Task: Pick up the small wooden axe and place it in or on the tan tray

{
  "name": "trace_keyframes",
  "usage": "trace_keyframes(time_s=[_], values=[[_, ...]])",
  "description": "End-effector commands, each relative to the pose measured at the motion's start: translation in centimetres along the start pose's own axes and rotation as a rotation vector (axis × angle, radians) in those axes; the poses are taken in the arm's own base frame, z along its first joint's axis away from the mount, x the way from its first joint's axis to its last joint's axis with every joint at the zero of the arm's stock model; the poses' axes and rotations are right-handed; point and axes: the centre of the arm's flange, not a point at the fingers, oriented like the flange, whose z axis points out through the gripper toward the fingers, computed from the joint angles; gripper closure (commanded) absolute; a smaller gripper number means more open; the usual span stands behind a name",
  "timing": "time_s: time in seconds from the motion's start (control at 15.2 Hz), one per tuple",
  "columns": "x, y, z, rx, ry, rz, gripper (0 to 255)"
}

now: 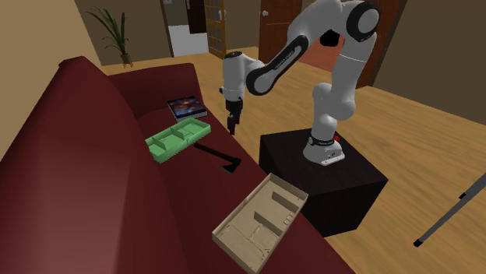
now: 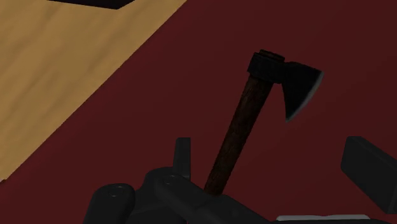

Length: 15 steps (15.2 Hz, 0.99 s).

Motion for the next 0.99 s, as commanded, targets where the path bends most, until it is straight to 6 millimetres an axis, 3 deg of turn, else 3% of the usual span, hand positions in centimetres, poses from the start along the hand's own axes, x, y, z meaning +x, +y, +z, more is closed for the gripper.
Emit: trace_keyframes(time_s=[0.0, 0.73, 0.92], values=[[1.3, -0.3, 2.1, 0.003, 0.001, 0.05, 0], [9.7, -0.3, 13.9, 0.016, 0.002, 0.314, 0], [9.9, -0.3, 15.2, 0.017, 0.002, 0.319, 0]])
